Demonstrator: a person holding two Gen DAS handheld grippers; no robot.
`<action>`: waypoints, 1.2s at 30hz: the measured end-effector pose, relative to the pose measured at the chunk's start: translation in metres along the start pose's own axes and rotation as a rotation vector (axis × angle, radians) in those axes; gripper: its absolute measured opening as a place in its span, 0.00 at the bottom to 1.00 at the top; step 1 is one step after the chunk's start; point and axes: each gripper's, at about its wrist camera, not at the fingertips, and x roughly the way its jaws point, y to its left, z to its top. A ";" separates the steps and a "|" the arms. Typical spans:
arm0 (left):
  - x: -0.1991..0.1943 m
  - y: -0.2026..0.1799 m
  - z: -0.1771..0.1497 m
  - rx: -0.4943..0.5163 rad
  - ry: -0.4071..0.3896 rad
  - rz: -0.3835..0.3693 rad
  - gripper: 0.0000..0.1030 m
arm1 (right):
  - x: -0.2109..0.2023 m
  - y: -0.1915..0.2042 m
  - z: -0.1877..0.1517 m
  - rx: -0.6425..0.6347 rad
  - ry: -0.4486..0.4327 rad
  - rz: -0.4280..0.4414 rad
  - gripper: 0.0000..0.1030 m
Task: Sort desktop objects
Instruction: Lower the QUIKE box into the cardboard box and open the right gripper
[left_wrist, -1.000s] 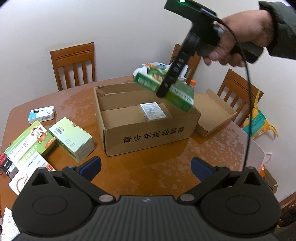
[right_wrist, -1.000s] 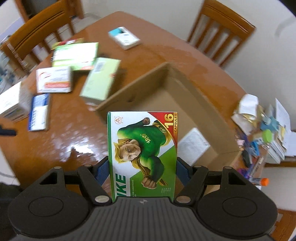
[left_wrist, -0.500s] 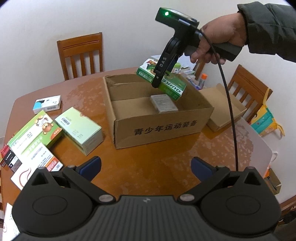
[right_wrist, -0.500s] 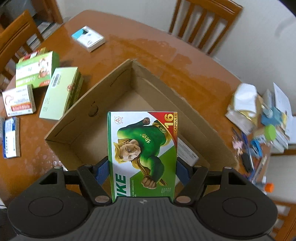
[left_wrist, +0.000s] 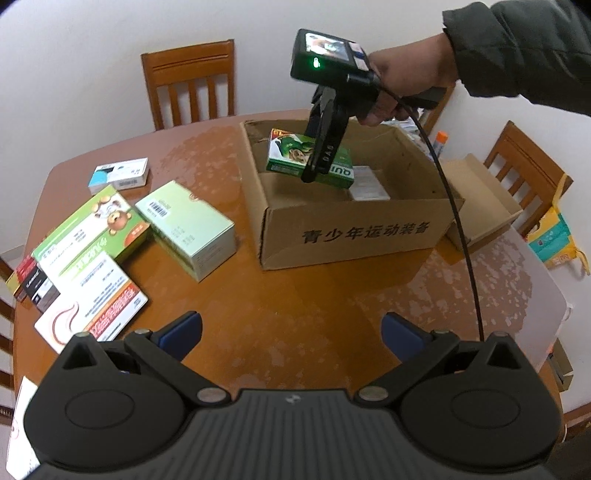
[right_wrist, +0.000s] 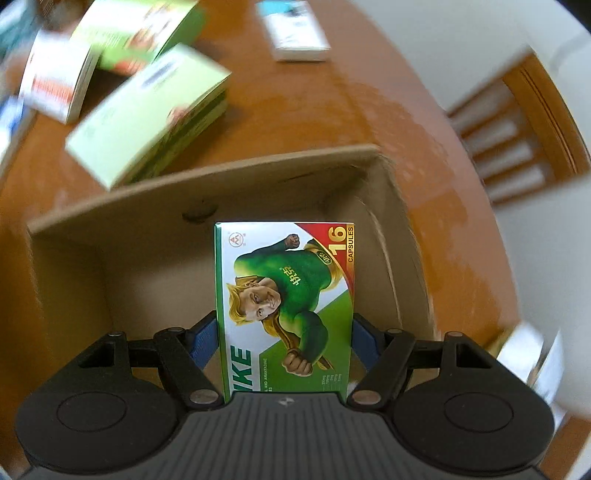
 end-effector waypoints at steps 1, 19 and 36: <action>0.001 0.001 -0.001 -0.009 0.005 0.006 1.00 | 0.005 0.003 0.003 -0.041 0.009 -0.010 0.75; 0.010 -0.006 -0.009 -0.087 0.040 0.052 1.00 | 0.063 0.002 0.022 -0.231 0.047 0.008 0.75; 0.019 -0.019 0.032 -0.095 -0.068 0.058 1.00 | 0.069 0.003 0.016 -0.268 0.014 0.028 1.00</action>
